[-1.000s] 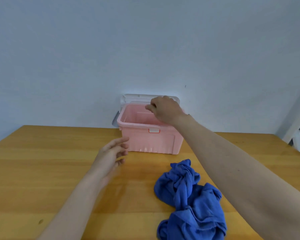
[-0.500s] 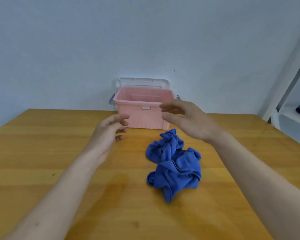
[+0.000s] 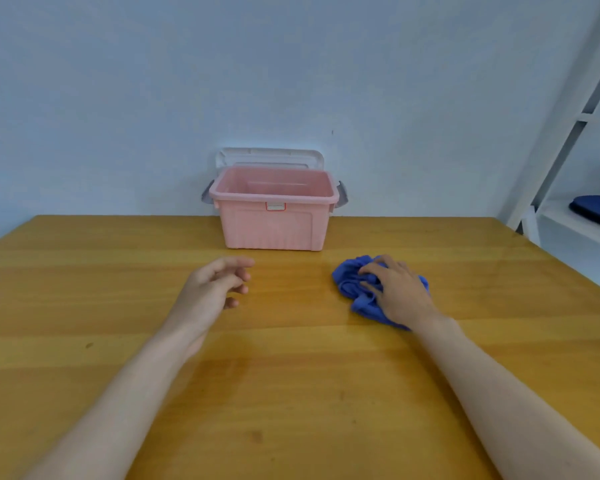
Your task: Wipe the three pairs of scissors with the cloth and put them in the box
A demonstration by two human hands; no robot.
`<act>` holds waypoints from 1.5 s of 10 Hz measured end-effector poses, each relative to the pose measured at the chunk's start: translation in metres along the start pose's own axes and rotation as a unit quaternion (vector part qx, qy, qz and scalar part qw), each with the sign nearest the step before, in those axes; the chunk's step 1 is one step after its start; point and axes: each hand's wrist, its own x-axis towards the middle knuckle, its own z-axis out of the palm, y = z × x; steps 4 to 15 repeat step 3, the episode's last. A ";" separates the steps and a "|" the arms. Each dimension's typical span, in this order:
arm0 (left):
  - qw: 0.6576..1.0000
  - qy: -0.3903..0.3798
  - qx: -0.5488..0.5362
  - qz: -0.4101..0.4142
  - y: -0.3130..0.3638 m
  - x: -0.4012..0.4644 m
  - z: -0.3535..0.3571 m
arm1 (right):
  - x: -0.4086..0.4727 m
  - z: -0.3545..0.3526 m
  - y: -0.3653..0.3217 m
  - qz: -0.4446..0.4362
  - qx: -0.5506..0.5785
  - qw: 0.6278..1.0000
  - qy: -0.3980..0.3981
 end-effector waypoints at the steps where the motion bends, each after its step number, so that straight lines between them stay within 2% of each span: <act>1: 1.000 -0.009 0.008 0.000 -0.003 0.002 0.001 | 0.002 -0.002 0.012 0.020 -0.008 1.000 0.010; 2: 1.000 -0.009 0.015 -0.001 -0.005 0.004 -0.001 | 0.003 -0.003 0.008 0.029 -0.028 0.999 0.017; 3: 1.000 0.011 0.004 -0.012 -0.009 0.004 -0.002 | 0.003 -0.015 -0.004 0.060 0.006 0.997 0.045; 15: 1.000 0.011 0.004 -0.012 -0.009 0.004 -0.002 | 0.003 -0.015 -0.004 0.060 0.006 0.997 0.045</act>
